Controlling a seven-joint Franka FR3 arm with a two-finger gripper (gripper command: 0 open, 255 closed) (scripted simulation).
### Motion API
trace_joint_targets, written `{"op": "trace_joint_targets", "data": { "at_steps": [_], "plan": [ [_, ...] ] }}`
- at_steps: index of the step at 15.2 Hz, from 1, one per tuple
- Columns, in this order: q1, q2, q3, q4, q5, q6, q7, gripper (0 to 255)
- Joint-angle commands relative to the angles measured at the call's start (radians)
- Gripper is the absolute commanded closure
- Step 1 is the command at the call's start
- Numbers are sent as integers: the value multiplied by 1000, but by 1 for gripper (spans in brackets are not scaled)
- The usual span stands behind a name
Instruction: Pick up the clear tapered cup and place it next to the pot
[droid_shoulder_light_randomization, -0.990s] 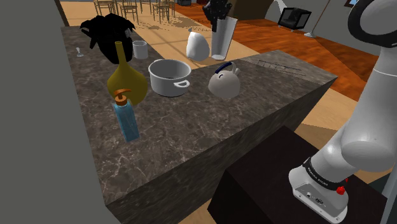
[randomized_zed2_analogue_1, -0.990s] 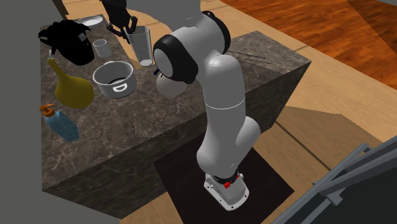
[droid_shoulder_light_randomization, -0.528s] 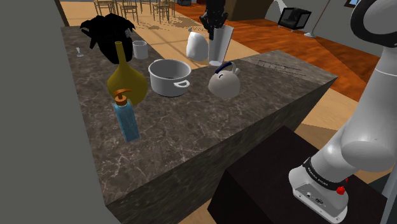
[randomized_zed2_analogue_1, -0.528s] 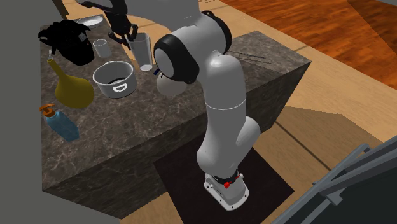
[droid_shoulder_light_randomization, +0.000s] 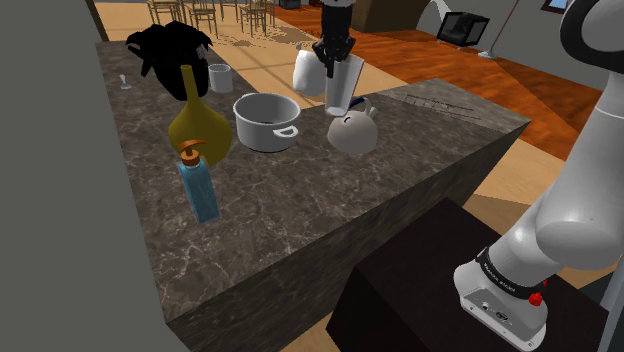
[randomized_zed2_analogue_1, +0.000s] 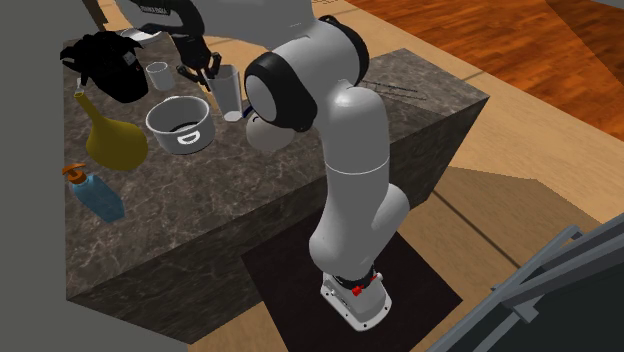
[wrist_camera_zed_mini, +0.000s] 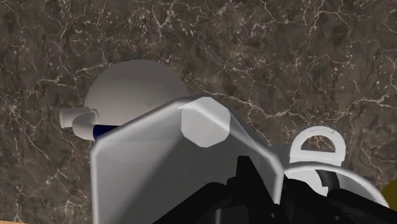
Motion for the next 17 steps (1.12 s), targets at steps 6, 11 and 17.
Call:
{"op": "trace_joint_targets", "data": {
  "at_steps": [6,11,17],
  "plan": [
    [-2,-5,0,-102,-1,98,9,255],
    [-3,-2,-1,-165,-3,164,15,255],
    [-5,9,-1,-231,-6,240,22,255]
  ]
}}
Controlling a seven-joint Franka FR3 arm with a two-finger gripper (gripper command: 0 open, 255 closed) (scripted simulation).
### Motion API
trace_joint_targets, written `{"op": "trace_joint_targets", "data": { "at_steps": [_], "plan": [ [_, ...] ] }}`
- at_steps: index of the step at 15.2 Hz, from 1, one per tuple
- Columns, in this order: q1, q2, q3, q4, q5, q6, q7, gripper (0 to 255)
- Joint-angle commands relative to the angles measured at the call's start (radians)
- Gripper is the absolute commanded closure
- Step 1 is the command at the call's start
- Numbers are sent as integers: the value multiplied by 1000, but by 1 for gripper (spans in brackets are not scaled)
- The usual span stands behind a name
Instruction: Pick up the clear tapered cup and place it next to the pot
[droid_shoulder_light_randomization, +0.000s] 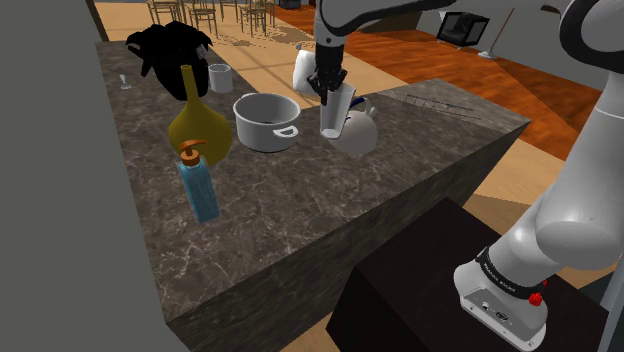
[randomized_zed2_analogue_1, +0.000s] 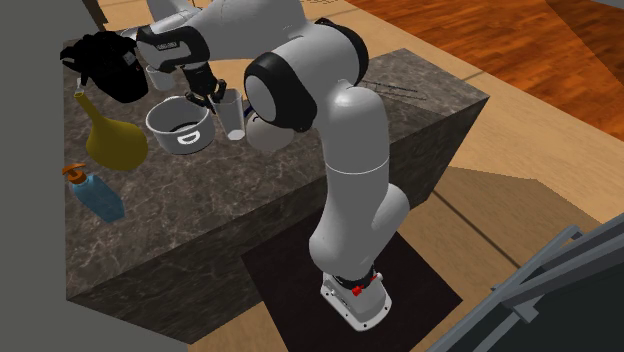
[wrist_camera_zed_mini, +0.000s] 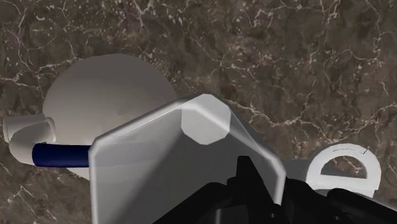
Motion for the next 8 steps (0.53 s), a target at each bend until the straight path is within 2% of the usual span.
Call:
{"op": "trace_joint_targets", "data": {
  "at_steps": [1,8],
  "plan": [
    [-4,9,-5,-26,-4,27,2,255],
    [-6,33,-5,-89,-10,112,12,255]
  ]
}}
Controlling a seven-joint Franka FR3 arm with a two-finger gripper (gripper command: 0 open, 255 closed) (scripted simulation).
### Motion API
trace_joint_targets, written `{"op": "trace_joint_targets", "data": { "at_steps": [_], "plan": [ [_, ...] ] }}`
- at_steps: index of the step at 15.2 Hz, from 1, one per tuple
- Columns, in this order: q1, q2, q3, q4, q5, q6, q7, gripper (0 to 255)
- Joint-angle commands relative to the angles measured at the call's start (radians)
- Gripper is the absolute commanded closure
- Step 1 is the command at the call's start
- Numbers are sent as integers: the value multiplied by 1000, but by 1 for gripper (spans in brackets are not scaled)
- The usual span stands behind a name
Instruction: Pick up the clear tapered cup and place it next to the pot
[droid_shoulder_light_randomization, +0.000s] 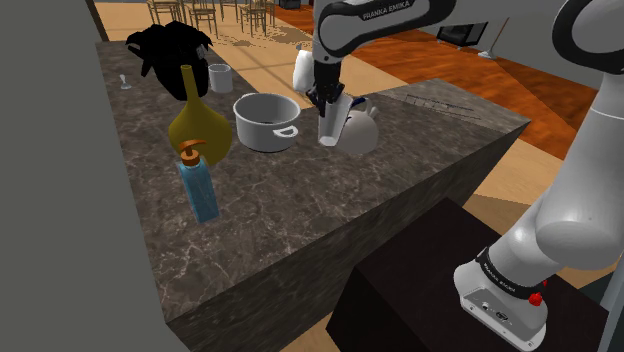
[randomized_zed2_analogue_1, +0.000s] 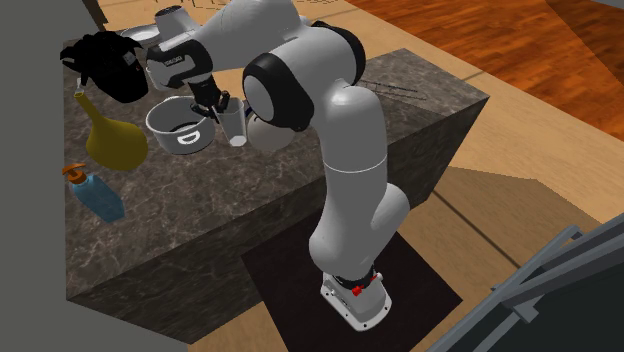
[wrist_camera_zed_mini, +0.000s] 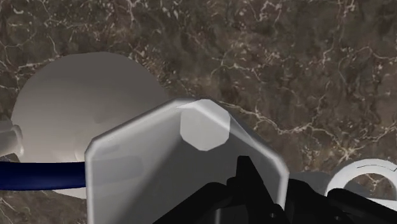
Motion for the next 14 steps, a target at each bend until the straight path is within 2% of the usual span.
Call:
{"op": "trace_joint_targets", "data": {
  "at_steps": [1,11,12,14],
  "plan": [
    [-3,14,-5,-21,-5,26,5,255],
    [-4,22,-4,-35,-7,47,8,255],
    [-4,22,-4,-36,-7,48,8,0],
    [-3,23,-4,-33,-7,46,9,0]
  ]
}}
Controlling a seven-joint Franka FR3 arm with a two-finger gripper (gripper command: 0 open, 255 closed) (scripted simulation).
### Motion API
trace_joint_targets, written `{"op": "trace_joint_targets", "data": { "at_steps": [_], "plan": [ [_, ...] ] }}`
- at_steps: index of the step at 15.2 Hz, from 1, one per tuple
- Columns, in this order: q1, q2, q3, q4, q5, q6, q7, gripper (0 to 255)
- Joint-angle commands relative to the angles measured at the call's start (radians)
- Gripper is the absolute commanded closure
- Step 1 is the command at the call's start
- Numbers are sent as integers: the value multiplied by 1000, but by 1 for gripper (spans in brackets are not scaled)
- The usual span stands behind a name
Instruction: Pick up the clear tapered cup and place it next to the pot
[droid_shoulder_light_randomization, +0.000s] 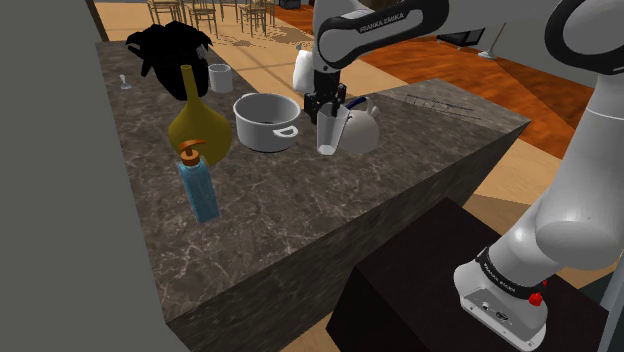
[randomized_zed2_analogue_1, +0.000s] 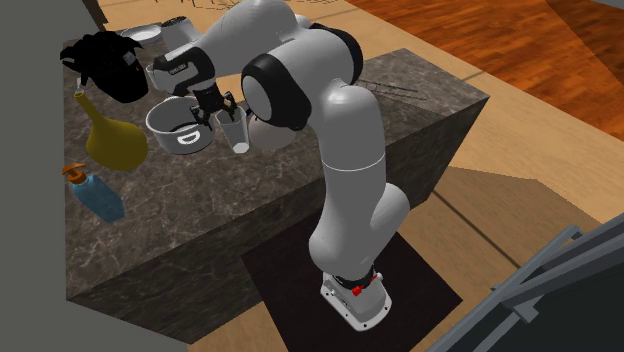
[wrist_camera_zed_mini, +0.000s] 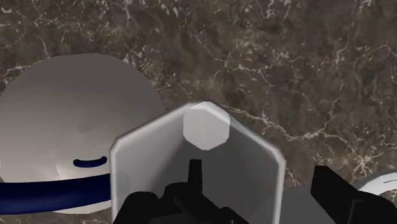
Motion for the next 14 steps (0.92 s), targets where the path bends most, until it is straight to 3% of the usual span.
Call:
{"op": "trace_joint_targets", "data": {
  "at_steps": [1,3,7,14],
  "plan": [
    [0,0,0,0,0,0,0,0],
    [-1,-1,-1,-2,0,0,-1,0],
    [5,-29,4,88,8,-117,-6,0],
    [5,-29,4,88,8,-117,-6,0]
  ]
}}
